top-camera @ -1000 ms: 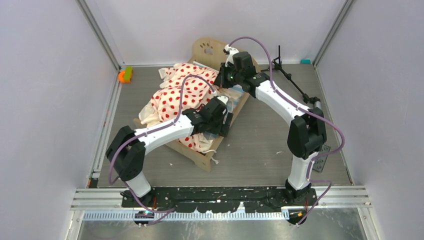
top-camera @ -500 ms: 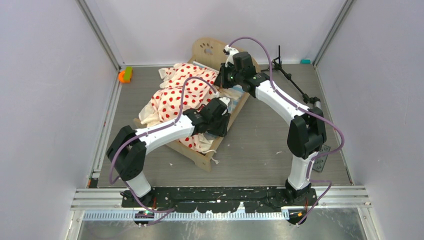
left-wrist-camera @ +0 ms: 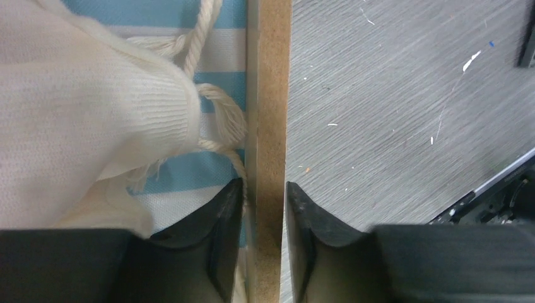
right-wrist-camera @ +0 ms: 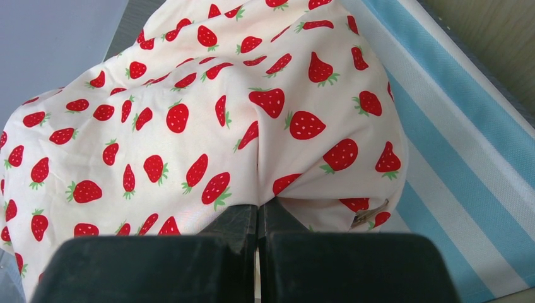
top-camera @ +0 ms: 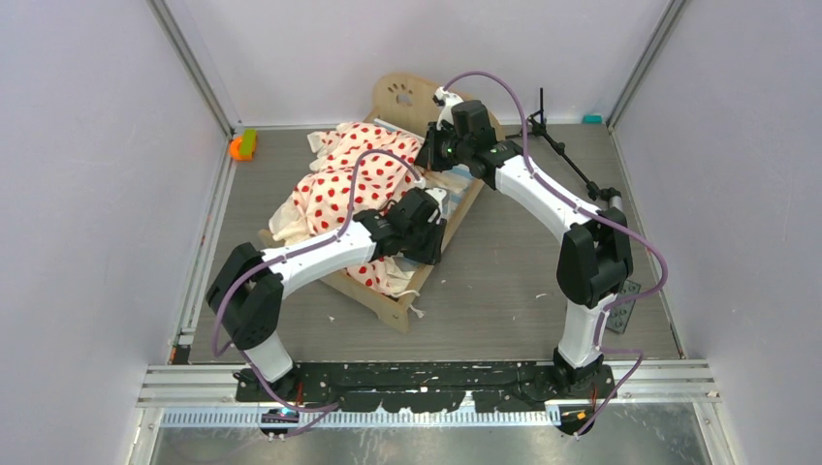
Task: Set up the pet bed
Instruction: Cross the ropes on the bed frame.
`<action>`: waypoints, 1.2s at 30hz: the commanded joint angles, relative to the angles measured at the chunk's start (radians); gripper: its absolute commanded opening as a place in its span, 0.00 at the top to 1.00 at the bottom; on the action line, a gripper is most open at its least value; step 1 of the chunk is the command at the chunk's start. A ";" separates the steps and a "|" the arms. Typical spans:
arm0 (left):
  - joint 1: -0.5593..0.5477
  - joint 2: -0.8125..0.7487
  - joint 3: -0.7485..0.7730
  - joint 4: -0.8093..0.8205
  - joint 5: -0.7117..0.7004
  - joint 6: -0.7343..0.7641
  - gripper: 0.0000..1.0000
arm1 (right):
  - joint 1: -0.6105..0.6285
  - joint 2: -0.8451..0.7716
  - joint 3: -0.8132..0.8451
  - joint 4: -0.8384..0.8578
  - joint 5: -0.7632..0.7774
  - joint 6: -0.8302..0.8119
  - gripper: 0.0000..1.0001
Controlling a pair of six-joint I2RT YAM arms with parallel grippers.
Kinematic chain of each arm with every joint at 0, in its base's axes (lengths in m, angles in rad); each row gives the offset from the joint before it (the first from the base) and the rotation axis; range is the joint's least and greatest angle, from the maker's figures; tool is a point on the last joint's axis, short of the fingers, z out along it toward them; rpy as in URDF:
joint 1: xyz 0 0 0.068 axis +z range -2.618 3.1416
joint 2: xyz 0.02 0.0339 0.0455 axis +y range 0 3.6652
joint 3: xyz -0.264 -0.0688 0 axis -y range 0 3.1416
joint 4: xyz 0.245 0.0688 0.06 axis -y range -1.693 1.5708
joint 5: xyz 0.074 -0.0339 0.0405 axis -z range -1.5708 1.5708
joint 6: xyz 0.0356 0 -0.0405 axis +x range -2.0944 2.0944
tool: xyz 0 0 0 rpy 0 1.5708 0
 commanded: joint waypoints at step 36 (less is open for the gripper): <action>-0.028 0.061 0.154 -0.119 0.018 0.043 0.99 | -0.005 -0.145 -0.011 0.011 0.051 -0.032 0.31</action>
